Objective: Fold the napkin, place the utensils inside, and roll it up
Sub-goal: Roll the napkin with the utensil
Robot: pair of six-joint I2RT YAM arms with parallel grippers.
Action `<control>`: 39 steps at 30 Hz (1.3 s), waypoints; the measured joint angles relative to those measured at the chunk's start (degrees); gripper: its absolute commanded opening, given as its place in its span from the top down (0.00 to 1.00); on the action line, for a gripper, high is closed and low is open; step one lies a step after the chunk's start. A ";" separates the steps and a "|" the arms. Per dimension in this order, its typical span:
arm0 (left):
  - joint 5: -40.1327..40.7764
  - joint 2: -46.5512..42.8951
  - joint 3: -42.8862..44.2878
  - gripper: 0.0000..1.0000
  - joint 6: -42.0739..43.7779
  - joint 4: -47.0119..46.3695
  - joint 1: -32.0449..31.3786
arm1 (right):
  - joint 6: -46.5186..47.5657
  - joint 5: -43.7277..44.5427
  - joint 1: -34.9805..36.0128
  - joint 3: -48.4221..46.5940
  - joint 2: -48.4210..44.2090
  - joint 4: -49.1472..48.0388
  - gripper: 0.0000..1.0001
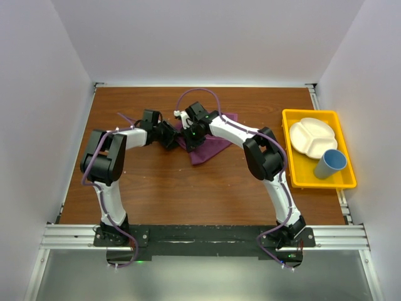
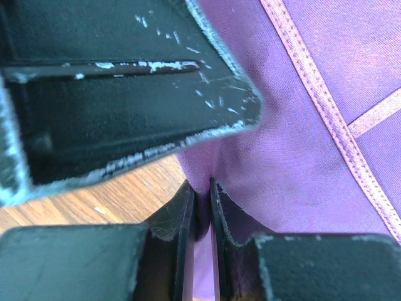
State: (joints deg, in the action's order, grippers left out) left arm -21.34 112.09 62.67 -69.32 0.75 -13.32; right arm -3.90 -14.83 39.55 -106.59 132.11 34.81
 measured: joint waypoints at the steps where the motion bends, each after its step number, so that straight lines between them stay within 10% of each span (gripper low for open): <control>1: 0.57 -0.02 0.00 0.58 -0.07 0.39 -0.13 | 0.02 -0.07 0.00 0.04 -0.04 -0.09 1.00; 9: 4.26 -0.35 0.07 0.87 1.09 3.13 -0.87 | 0.37 -0.20 -0.09 0.33 -0.15 -0.48 0.97; 15: 5.73 -0.24 1.42 1.00 2.95 6.19 -1.16 | 1.05 0.26 0.02 0.33 -0.26 -0.48 0.61; 22: 6.21 1.33 6.19 1.00 4.09 13.03 -1.38 | 3.61 4.74 1.40 1.73 -2.45 0.17 0.40; 39: 7.08 3.50 12.85 1.00 6.58 25.38 -1.16 | 6.86 12.85 8.52 11.96 -8.85 -6.14 0.35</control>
State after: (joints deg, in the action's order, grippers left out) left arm -14.26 115.59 75.53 -62.74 26.13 -14.48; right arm 2.96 -1.98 48.07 -94.63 123.26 28.67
